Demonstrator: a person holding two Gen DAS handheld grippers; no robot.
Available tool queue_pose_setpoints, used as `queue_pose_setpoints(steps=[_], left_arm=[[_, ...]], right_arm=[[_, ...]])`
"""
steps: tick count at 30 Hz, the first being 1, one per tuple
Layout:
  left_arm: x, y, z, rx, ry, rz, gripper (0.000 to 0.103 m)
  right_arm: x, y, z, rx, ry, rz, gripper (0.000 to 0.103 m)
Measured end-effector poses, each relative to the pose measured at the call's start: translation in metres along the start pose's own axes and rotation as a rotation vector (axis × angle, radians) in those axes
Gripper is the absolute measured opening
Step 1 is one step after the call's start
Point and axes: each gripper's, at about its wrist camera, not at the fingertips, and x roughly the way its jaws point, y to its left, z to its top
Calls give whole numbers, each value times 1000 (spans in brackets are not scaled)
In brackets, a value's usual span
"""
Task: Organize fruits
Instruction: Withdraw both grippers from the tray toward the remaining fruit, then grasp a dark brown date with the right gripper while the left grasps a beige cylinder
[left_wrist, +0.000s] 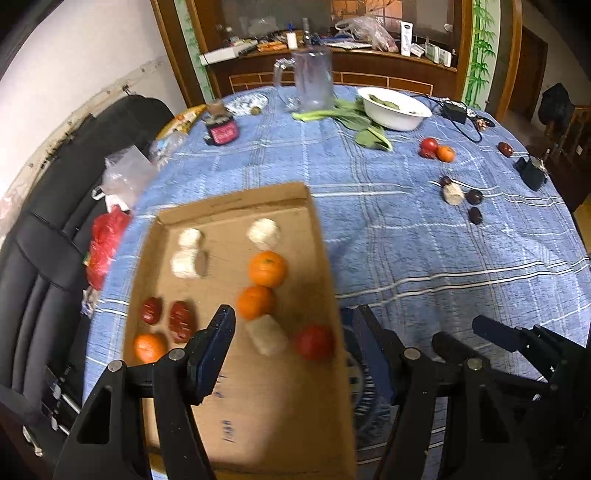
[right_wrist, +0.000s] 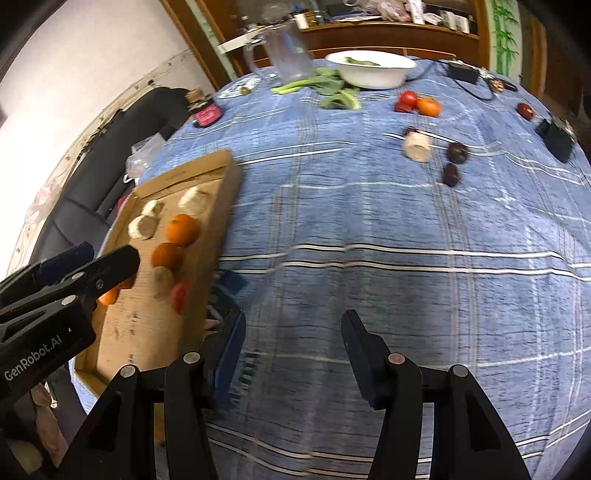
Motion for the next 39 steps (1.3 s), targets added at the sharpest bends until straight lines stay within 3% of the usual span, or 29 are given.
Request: queue_pose_setpoints(steps=[6, 11, 17, 23, 29, 33, 35, 39], left_arm=[[16, -31, -4, -15, 51, -65, 65], [23, -55, -6, -10, 69, -69, 65], [38, -75, 12, -37, 95, -100, 65], [72, -93, 54, -120, 83, -211, 65], [101, -108, 80, -143, 93, -275, 62], [110, -116, 89, -147, 87, -286, 59], [113, -122, 92, -136, 86, -294, 59], [120, -137, 100, -97, 84, -321, 59]], right_arm=[[-8, -59, 2, 79, 3, -55, 58], [-13, -103, 12, 131, 2, -77, 58], [-14, -144, 59, 119, -30, -75, 58], [6, -158, 120, 11, -69, -68, 57], [41, -158, 141, -31, -40, -47, 55], [54, -153, 144, -81, -36, -48, 44], [56, -153, 145, -92, -25, -20, 28], [53, -157, 142, -76, -25, -5, 27]])
